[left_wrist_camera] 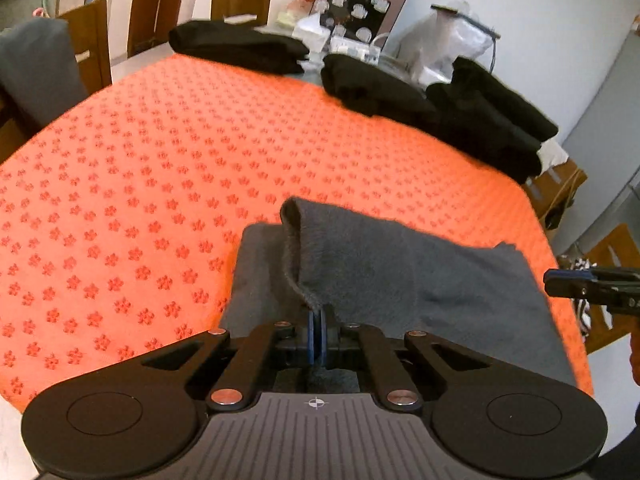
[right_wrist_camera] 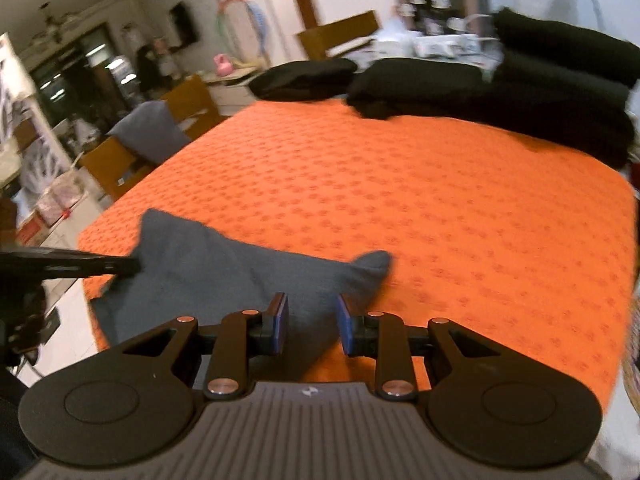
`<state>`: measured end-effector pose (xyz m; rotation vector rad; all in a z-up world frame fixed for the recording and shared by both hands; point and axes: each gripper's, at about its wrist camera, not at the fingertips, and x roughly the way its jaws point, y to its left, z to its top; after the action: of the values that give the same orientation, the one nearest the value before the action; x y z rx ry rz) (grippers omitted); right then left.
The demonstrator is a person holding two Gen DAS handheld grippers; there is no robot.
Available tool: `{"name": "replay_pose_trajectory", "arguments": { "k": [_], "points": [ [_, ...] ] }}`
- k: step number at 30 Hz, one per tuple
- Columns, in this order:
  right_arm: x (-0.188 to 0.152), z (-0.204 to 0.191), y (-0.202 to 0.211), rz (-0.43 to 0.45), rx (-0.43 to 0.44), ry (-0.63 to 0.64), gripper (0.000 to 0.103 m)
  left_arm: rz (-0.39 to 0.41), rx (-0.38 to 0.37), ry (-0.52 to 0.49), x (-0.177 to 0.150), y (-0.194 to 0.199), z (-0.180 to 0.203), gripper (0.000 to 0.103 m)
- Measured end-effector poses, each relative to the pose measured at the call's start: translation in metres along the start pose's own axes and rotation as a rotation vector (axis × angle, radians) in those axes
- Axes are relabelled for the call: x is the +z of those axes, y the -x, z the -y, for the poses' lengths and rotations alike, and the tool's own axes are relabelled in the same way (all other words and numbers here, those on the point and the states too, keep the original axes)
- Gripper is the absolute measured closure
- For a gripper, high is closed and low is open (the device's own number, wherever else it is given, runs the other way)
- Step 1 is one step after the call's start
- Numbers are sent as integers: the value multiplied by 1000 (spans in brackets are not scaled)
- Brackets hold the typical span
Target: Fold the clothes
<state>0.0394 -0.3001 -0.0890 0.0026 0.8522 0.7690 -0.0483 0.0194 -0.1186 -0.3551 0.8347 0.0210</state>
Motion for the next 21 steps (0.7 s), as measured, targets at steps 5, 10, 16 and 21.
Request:
{"name": "replay_pose_trajectory", "arguments": {
  "k": [5,10,16,21],
  "points": [
    [-12,-19,-25,-48,-50,147,71,-4,-2,9,-7,-3,-9,96],
    [-24,-22,-35,-77,-71,202,71,-6,-3,13,-5,-2,-10,93],
    [-19,-40,-2,-38,-37,257,71,67,-55,11,4,31,-4,87],
    [-38,-50,9,-62,36,274,71,63,-68,20,8,37,-4,74]
  ]
}}
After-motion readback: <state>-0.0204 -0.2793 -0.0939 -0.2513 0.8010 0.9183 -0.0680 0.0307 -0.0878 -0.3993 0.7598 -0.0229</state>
